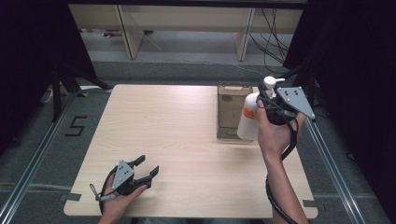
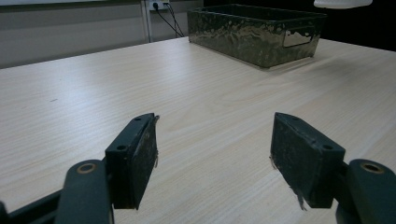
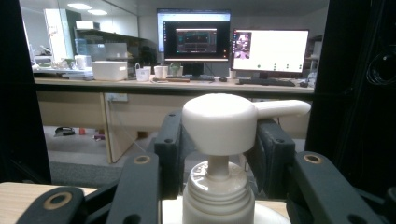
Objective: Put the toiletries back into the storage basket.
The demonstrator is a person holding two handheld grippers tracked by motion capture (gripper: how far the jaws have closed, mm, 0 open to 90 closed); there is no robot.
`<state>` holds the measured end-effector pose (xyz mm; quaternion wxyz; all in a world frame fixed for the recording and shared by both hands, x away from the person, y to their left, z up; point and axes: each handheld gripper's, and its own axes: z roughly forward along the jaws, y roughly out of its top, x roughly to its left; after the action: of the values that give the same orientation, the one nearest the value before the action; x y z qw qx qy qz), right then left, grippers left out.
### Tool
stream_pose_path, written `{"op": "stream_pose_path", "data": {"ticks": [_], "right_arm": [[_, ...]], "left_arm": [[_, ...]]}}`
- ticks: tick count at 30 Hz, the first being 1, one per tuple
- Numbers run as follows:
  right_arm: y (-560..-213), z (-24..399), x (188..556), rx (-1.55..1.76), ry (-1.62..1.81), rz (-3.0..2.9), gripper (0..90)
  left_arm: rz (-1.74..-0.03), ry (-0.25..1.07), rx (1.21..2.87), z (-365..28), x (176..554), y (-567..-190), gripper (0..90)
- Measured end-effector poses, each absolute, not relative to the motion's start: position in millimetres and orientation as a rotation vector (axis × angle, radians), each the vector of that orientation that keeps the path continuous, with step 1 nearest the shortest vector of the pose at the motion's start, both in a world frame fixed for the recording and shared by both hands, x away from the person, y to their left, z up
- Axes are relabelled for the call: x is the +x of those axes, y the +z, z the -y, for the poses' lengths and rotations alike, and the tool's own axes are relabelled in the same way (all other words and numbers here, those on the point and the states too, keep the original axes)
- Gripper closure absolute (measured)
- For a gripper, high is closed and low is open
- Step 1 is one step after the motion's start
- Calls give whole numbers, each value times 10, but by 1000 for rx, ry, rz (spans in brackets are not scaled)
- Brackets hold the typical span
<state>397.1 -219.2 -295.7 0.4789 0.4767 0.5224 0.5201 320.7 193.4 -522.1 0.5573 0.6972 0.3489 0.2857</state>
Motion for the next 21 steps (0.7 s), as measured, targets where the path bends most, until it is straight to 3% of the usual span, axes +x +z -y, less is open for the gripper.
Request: {"op": "stream_pose_path", "data": {"ticks": [21], "right_arm": [[-2862, 2169, 4146, 1161, 1269, -1260, 602]], "left_arm": [[-819, 674, 1649, -1932, 3207, -5221, 311]]}}
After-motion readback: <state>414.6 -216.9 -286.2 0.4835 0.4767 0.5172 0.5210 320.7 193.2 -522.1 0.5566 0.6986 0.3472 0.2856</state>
